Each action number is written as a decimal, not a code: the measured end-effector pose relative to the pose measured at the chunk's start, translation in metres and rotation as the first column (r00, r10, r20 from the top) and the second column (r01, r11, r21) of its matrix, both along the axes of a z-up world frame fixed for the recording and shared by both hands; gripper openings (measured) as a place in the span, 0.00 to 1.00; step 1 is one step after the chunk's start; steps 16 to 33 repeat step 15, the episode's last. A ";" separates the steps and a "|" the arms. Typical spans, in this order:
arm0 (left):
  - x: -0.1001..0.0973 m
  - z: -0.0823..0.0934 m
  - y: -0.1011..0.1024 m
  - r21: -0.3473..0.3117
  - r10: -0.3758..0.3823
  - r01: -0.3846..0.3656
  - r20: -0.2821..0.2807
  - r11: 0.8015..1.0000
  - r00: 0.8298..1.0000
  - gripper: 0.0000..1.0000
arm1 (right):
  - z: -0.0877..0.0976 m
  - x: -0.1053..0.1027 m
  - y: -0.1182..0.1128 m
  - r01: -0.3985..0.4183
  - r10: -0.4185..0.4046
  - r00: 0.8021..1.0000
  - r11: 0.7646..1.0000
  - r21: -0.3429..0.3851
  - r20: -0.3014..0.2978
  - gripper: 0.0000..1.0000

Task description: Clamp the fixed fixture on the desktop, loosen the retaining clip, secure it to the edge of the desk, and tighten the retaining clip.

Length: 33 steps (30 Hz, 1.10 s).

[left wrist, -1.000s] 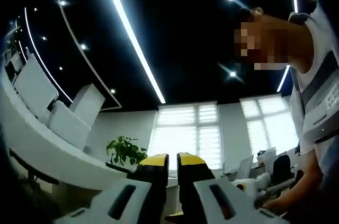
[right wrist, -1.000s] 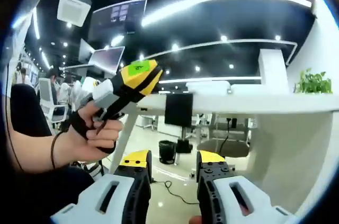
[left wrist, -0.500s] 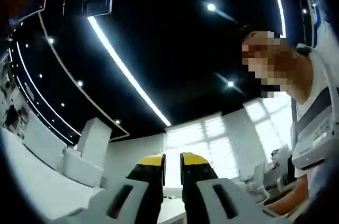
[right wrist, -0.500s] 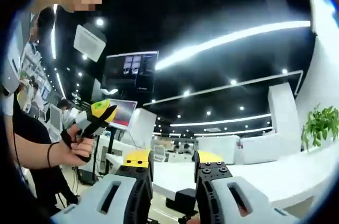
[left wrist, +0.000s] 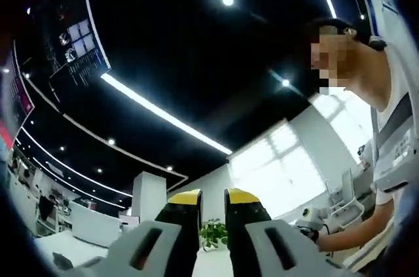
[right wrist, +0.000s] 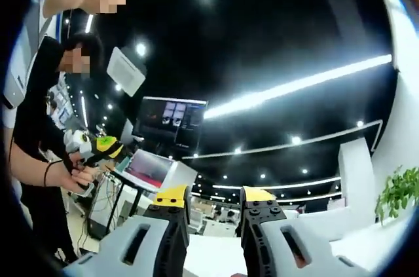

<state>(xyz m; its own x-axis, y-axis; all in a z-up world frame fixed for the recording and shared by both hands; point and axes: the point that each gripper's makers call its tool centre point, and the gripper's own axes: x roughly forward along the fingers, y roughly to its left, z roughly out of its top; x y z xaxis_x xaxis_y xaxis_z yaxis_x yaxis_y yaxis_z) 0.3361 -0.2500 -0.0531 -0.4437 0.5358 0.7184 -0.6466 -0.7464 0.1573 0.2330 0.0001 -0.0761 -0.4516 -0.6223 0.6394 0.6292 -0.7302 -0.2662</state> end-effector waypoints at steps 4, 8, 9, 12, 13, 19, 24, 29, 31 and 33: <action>0.005 -0.023 0.010 -0.038 0.020 -0.019 0.026 0.999 0.999 0.15 | -0.003 -0.009 -0.002 0.015 -0.015 1.000 1.000 0.021 -0.006 0.29; -0.001 -0.035 0.023 -0.138 0.069 -0.063 0.041 0.989 0.997 0.15 | -0.003 -0.010 -0.003 -0.003 0.003 1.000 1.000 -0.006 -0.005 0.29; -0.001 -0.034 0.024 -0.130 0.067 -0.061 0.039 0.990 0.997 0.15 | -0.003 -0.011 -0.004 -0.003 0.003 1.000 1.000 -0.012 -0.003 0.29; -0.001 -0.029 0.026 -0.107 0.049 -0.045 0.030 0.993 0.998 0.15 | -0.004 -0.012 -0.004 -0.002 0.002 1.000 1.000 -0.013 0.003 0.29; -0.001 -0.028 0.028 -0.112 0.046 -0.042 0.030 0.993 0.998 0.15 | -0.005 -0.012 -0.003 -0.002 0.002 1.000 1.000 -0.014 0.000 0.29; -0.001 -0.030 0.032 -0.124 0.040 -0.035 0.032 0.992 0.999 0.15 | -0.005 -0.012 -0.002 -0.003 0.003 1.000 1.000 -0.015 -0.005 0.29; -0.001 -0.030 0.032 -0.124 0.040 -0.035 0.032 0.992 0.999 0.15 | -0.005 -0.012 -0.002 -0.003 0.003 1.000 1.000 -0.015 -0.005 0.29; -0.001 -0.030 0.032 -0.124 0.040 -0.035 0.032 0.992 0.999 0.15 | -0.005 -0.012 -0.002 -0.003 0.003 1.000 1.000 -0.015 -0.005 0.29; -0.001 -0.030 0.032 -0.124 0.040 -0.035 0.032 0.992 0.999 0.15 | -0.005 -0.012 -0.002 -0.003 0.003 1.000 1.000 -0.015 -0.005 0.29; -0.001 -0.030 0.032 -0.124 0.040 -0.035 0.032 0.992 0.999 0.15 | -0.005 -0.012 -0.002 -0.003 0.003 1.000 1.000 -0.015 -0.005 0.29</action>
